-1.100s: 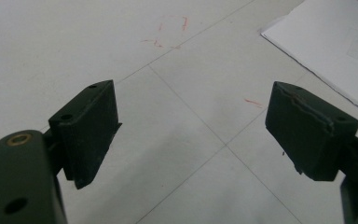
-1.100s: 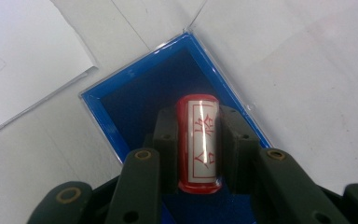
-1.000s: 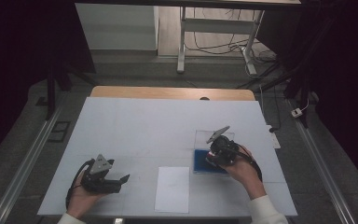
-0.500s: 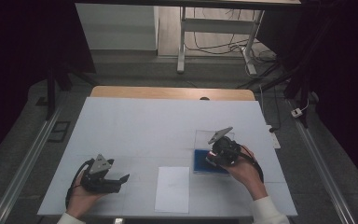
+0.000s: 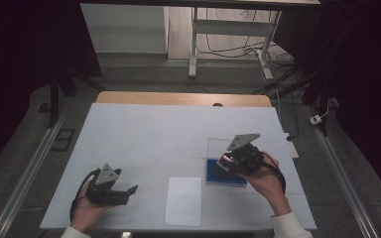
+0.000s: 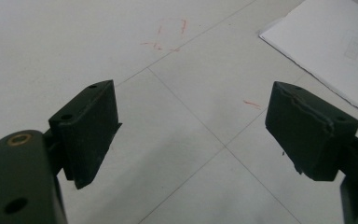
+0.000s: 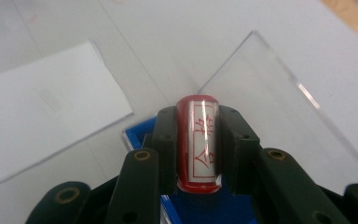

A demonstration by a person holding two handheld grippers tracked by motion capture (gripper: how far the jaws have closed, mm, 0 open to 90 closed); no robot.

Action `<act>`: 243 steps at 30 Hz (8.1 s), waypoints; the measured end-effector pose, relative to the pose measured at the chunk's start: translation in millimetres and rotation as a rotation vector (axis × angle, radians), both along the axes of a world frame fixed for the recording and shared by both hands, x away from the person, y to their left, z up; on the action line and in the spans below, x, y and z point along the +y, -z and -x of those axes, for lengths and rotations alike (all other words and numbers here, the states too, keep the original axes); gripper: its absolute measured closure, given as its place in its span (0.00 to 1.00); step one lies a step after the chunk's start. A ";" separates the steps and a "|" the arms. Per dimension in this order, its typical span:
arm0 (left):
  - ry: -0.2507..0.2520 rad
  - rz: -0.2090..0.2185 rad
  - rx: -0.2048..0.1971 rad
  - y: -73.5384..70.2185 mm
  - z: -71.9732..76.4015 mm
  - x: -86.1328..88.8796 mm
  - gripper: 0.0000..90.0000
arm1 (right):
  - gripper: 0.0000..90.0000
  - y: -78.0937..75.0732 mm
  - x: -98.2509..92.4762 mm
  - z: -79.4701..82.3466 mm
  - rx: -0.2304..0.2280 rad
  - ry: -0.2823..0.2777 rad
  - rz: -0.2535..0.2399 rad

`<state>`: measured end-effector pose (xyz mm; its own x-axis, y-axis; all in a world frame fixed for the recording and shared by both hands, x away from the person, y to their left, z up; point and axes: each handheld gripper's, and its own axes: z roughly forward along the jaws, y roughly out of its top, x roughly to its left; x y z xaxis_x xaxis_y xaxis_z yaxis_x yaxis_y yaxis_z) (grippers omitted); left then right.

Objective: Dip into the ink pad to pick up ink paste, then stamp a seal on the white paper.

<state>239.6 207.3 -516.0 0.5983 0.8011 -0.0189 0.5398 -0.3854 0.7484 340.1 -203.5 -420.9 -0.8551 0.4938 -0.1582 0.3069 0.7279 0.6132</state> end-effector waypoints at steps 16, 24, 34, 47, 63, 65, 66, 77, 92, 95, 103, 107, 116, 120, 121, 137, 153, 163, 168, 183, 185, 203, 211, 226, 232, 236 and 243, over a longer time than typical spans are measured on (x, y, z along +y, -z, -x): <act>0.004 -0.004 0.003 0.7 -0.3 -0.3 0.19 | 0.77 -8.2 1.5 3.9 -0.013 0.015 -0.006; 0.005 -0.004 0.005 1.0 -0.4 -0.3 0.19 | 0.77 -1.5 3.0 -1.1 0.014 0.030 0.026; 0.004 -0.004 0.008 1.6 -0.6 0.1 0.20 | 0.77 15.5 2.8 -11.5 0.055 0.062 0.084; 0.007 -0.005 0.012 1.6 -0.4 0.1 0.20 | 0.77 30.5 2.5 -19.5 0.077 0.087 0.138; 0.015 -0.005 0.019 2.0 -0.7 0.1 0.20 | 0.77 42.4 4.3 -24.1 0.096 0.098 0.177; 0.015 -0.005 0.019 2.0 -0.7 0.2 0.20 | 0.77 42.1 4.0 -24.3 0.100 0.098 0.176; 0.015 -0.005 0.019 2.0 -0.7 0.3 0.20 | 0.77 42.4 4.0 -24.3 0.097 0.100 0.177; 0.014 -0.006 0.021 2.1 -0.8 -0.2 0.20 | 0.77 41.9 7.0 -26.5 0.115 0.100 0.200; 0.013 -0.010 0.023 2.4 -0.3 -1.5 0.20 | 0.77 44.8 11.0 -29.2 0.151 0.124 0.240; 0.013 -0.012 0.023 2.3 0.1 -1.9 0.20 | 0.78 45.9 10.3 -30.9 0.163 0.126 0.234; 0.015 -0.011 0.025 2.1 0.2 -2.4 0.20 | 0.78 47.0 10.1 -30.7 0.162 0.123 0.232; 0.012 -0.011 0.023 1.9 0.3 -1.9 0.20 | 0.78 47.2 9.6 -31.0 0.164 0.123 0.230; 0.013 -0.005 0.022 1.4 0.6 -1.4 0.20 | 0.78 47.9 9.1 -30.3 0.160 0.123 0.224; 0.013 -0.009 0.023 1.6 0.3 -1.8 0.20 | 0.78 48.2 9.6 -29.9 0.155 0.123 0.227; 0.014 -0.010 0.024 1.8 0.1 -1.9 0.20 | 0.78 48.3 9.3 -30.0 0.156 0.123 0.224; 0.015 0.000 0.019 0.8 -0.5 0.0 0.20 | 0.77 43.4 4.6 -27.1 0.131 0.110 0.189; 0.016 0.003 0.015 0.5 0.8 0.7 0.20 | 0.77 13.1 4.1 -10.0 0.067 0.064 0.033; 0.014 0.001 0.019 1.2 0.0 1.0 0.20 | 0.77 7.0 4.3 -5.7 0.040 0.048 -0.010; 0.016 0.000 0.018 1.2 0.3 0.7 0.20 | 0.77 5.8 6.9 -3.0 0.043 0.041 -0.021; 0.020 -0.003 0.015 0.9 0.5 -0.1 0.20 | 0.77 3.9 21.7 6.1 0.047 -0.019 -0.039; 0.020 -0.004 0.015 1.0 0.1 -0.2 0.20 | 0.77 4.9 24.5 7.4 0.050 -0.031 -0.043; 0.025 -0.007 0.015 1.3 -2.0 -1.0 0.20 | 0.77 7.3 45.3 20.0 0.060 -0.109 -0.056; 0.025 -0.012 0.016 1.3 -2.2 -2.1 0.20 | 0.77 11.1 54.5 25.6 0.077 -0.135 -0.046; 0.023 -0.004 0.014 0.8 -0.5 -1.4 0.21 | 0.77 22.6 85.5 39.8 0.107 -0.229 -0.005; 0.024 -0.003 0.014 0.8 -0.1 -1.7 0.20 | 0.77 29.6 94.0 42.5 0.124 -0.252 0.018; 0.023 -0.002 0.012 0.5 0.1 -1.2 0.20 | 0.77 34.8 99.4 43.9 0.133 -0.265 0.036; 0.026 -0.004 0.014 0.7 0.1 -1.5 0.20 | 0.77 42.3 107.1 46.2 0.143 -0.285 0.060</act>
